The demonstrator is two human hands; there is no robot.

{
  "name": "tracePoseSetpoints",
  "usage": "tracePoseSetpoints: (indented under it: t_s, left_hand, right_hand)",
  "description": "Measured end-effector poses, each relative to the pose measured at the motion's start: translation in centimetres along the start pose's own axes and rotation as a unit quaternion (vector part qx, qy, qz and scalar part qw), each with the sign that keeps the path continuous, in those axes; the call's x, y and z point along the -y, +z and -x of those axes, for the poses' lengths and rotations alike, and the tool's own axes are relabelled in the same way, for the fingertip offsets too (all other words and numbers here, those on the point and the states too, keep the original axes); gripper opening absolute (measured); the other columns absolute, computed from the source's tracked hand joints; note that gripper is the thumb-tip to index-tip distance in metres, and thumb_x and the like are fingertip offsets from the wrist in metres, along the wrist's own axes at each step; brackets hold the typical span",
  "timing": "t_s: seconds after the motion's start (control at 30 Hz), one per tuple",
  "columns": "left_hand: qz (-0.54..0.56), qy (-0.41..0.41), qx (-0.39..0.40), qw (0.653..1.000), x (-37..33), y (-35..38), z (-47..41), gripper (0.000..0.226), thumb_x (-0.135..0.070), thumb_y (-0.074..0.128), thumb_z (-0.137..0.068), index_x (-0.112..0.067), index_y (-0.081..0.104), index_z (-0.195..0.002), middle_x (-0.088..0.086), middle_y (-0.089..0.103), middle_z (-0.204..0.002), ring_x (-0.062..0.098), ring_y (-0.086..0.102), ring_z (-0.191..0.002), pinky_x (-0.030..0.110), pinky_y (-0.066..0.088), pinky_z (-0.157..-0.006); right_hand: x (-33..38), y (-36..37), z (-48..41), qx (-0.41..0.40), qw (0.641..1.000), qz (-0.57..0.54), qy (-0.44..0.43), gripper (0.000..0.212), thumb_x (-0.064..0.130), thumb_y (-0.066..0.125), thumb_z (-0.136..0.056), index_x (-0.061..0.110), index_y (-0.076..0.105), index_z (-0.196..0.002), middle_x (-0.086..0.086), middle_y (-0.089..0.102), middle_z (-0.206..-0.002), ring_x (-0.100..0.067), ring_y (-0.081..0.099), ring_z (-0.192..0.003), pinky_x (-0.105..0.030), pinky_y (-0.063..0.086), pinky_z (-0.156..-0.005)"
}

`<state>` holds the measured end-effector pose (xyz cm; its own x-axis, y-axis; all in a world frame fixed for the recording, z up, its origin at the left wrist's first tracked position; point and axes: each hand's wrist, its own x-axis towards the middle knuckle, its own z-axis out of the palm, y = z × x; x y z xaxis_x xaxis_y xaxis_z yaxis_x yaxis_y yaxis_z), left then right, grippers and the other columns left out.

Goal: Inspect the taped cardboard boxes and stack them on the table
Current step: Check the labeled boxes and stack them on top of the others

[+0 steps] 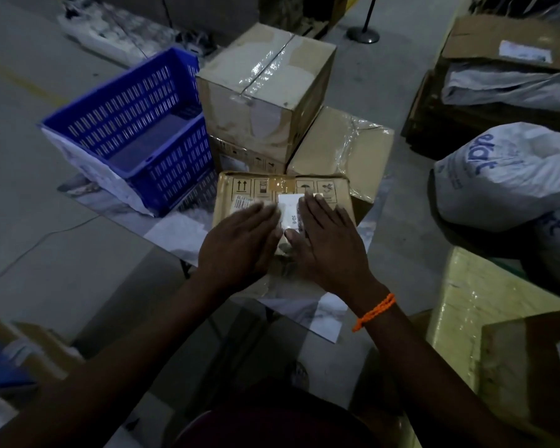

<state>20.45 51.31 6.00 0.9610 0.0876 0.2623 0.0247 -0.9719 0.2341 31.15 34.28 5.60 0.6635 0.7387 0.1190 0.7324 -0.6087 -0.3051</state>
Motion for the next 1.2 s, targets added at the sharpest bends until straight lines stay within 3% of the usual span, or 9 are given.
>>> tracePoseSetpoints:
  t_s: [0.1, 0.27, 0.53, 0.73, 0.87, 0.93, 1.0, 1.1, 1.2]
  left_hand:
    - [-0.003, 0.071, 0.008, 0.997, 0.3, -0.7, 1.5, 0.05, -0.044, 0.034, -0.106, -0.015, 0.061, -0.137, 0.006, 0.058, -0.145, 0.021, 0.05, -0.138, 0.048, 0.036, -0.117]
    - [0.016, 0.087, -0.01, 0.996, 2.2, -1.4, 4.2, 0.052, -0.047, 0.037, -0.104, -0.016, 0.059, -0.14, 0.004, 0.052, -0.149, 0.024, 0.044, -0.143, 0.057, 0.025, -0.12]
    - [0.063, 0.068, -0.068, 0.993, 3.0, 1.0, 4.7, 0.042, -0.036, 0.055, -0.1, -0.015, 0.065, -0.135, 0.002, 0.055, -0.146, 0.025, 0.046, -0.142, 0.057, 0.023, -0.122]
    - [0.086, 0.068, -0.101, 0.989, 3.1, 1.2, 4.1, 0.045, -0.037, 0.056, -0.099, -0.01, 0.063, -0.135, 0.01, 0.055, -0.146, 0.034, 0.044, -0.141, 0.058, 0.028, -0.119]
    - [0.247, -0.1, -0.13, 0.955, 3.1, 2.5, 6.3, 0.074, -0.034, 0.072, -0.092, -0.007, 0.038, -0.151, 0.014, 0.036, -0.159, 0.027, 0.034, -0.149, 0.039, 0.035, -0.12]
    - [0.388, -0.238, -0.111, 0.884, 2.5, 3.2, 7.9, 0.08, -0.02, 0.08, -0.088, -0.018, 0.033, -0.153, -0.002, 0.046, -0.152, 0.009, 0.047, -0.139, 0.039, 0.048, -0.11]
    - [0.466, -0.331, -0.06, 0.819, 2.6, 5.0, 9.6, 0.063, -0.012, 0.076, -0.089, -0.028, 0.047, -0.143, -0.012, 0.058, -0.137, 0.001, 0.057, -0.126, 0.042, 0.053, -0.104]
    - [0.442, -0.377, 0.013, 0.814, 3.9, 7.5, 11.5, 0.046, -0.025, 0.079, -0.084, -0.045, 0.061, -0.122, -0.021, 0.067, -0.119, 0.011, 0.063, -0.119, 0.05, 0.053, -0.101]
    - [0.402, -0.374, 0.01, 0.835, 4.4, 8.7, 11.4, 0.03, -0.03, 0.075, -0.09, -0.029, 0.069, -0.119, -0.012, 0.07, -0.118, 0.016, 0.065, -0.112, 0.046, 0.054, -0.098]
  right_hand:
    - [-0.1, -1.6, 1.8, -0.001, 0.994, -0.103, -0.024, 0.08, 0.068, 0.022, -0.103, 0.01, 0.05, -0.151, -0.009, 0.046, -0.159, -0.017, 0.037, -0.151, -0.047, 0.026, -0.125]
    - [-1.9, -1.7, 5.6, -0.055, 0.99, -0.006, -0.129, 0.05, 0.041, 0.05, -0.102, 0.011, 0.063, -0.139, -0.01, 0.058, -0.149, -0.024, 0.049, -0.143, -0.05, 0.041, -0.116]
    - [-2.0, 0.5, 6.7, -0.089, 0.989, -0.086, -0.075, 0.043, 0.031, 0.057, -0.101, 0.012, 0.064, -0.139, -0.006, 0.055, -0.153, -0.024, 0.041, -0.15, -0.062, 0.036, -0.117]
    - [-2.5, 1.1, 6.5, -0.146, 0.976, -0.147, -0.067, 0.042, 0.005, 0.065, -0.096, 0.005, 0.063, -0.138, -0.015, 0.051, -0.154, -0.032, 0.039, -0.15, -0.053, 0.042, -0.117]
    - [-2.4, 3.3, 8.5, -0.218, 0.921, -0.299, 0.124, 0.077, -0.002, 0.078, -0.084, 0.008, 0.045, -0.153, -0.011, 0.042, -0.16, -0.018, 0.039, -0.15, -0.023, 0.047, -0.11]
    - [-4.0, 5.7, 9.3, -0.155, 0.87, -0.403, 0.237, 0.076, 0.002, 0.083, -0.083, 0.011, 0.049, -0.15, -0.005, 0.053, -0.151, -0.014, 0.05, -0.14, -0.01, 0.051, -0.094]
    - [-5.8, 8.7, 10.2, -0.047, 0.868, -0.411, 0.274, 0.07, 0.015, 0.088, -0.082, 0.021, 0.056, -0.144, 0.005, 0.062, -0.142, -0.017, 0.056, -0.134, -0.01, 0.049, -0.089]
    - [-6.7, 11.6, 11.2, 0.048, 0.87, -0.41, 0.272, 0.077, 0.029, 0.09, -0.08, 0.039, 0.05, -0.145, 0.041, 0.057, -0.132, 0.004, 0.054, -0.127, -0.022, 0.046, -0.093]
    - [-5.8, 11.7, 11.0, 0.027, 0.865, -0.42, 0.273, 0.069, 0.036, 0.086, -0.084, 0.037, 0.052, -0.144, 0.04, 0.058, -0.131, 0.009, 0.055, -0.123, -0.025, 0.046, -0.097]
